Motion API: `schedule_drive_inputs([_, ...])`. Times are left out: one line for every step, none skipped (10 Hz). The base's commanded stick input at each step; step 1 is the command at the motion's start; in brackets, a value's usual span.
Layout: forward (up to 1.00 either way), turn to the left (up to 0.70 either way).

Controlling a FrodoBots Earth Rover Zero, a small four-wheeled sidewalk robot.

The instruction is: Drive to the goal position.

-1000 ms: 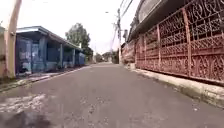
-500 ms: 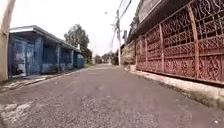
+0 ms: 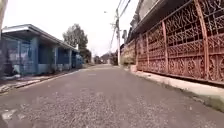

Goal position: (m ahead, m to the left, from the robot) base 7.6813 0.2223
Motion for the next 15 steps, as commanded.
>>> schedule_drive_inputs([0.7, 0.0])
schedule_drive_inputs([0.7, 0.0])
schedule_drive_inputs([0.7, 0.0])
schedule_drive_inputs([0.7, 0.0])
schedule_drive_inputs([0.7, 0.0])
schedule_drive_inputs([0.7, 0.0])
schedule_drive_inputs([0.7, 0.0])
schedule_drive_inputs([0.7, 0.0])
schedule_drive_inputs([0.7, 0.0])
schedule_drive_inputs([0.7, 0.0])
schedule_drive_inputs([0.7, 0.0])
schedule_drive_inputs([0.7, 0.0])
schedule_drive_inputs([0.7, 0.0])
schedule_drive_inputs([0.7, 0.0])
schedule_drive_inputs([0.7, 0.0])
